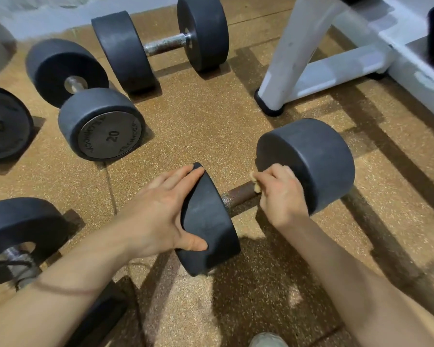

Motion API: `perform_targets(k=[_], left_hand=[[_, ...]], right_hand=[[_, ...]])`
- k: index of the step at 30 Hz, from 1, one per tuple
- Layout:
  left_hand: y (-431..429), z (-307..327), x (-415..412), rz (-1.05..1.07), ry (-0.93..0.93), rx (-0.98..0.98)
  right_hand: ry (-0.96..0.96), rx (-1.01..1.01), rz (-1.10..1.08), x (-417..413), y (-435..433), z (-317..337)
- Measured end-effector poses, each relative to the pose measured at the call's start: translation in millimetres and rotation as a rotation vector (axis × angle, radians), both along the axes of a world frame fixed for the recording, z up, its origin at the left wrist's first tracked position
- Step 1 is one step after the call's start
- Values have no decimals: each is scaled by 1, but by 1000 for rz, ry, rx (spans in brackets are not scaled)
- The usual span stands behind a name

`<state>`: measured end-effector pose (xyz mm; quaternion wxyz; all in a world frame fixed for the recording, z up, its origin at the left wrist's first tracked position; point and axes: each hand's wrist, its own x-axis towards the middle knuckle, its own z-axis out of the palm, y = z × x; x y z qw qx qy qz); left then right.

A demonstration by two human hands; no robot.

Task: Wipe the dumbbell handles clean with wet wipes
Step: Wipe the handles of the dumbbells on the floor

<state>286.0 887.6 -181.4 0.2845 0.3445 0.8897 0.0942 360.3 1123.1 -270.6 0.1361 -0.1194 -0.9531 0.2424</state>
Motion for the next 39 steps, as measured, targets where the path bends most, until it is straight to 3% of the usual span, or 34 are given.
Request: perform_targets(k=[2, 6, 9, 11, 13, 17, 19, 22, 27, 31, 33, 39], left_hand=[[3, 2, -9, -2, -44, 16], [8, 3, -27, 35, -94, 58], [8, 4, -40, 137, -166, 139], [6, 7, -35, 168, -90, 190], [9, 10, -18, 151, 43, 190], [19, -5, 11, 39, 235, -141], [18, -11, -1, 38, 296, -144], [13, -9, -27, 57, 233, -80], [20, -6, -34, 135, 260, -14], [22, -15, -35, 135, 378, -107], [22, -15, -51, 128, 349, -111], [19, -10, -78, 92, 260, -85]], right_hand=[[88, -75, -41, 0, -15, -2], [41, -119, 216, 10, -49, -12], [71, -67, -30, 3, -28, -22], [166, -189, -296, -4, -21, -19], [216, -294, -389, -14, -32, -17], [235, -392, -302, -26, -61, -25], [238, -374, -182, -29, -67, -26], [165, -365, -40, -32, -62, -19], [229, -480, -449, -59, -33, -13], [172, -463, -193, -69, -72, -15], [158, -446, -130, -73, -67, -14], [300, -379, -489, -95, -30, -14]])
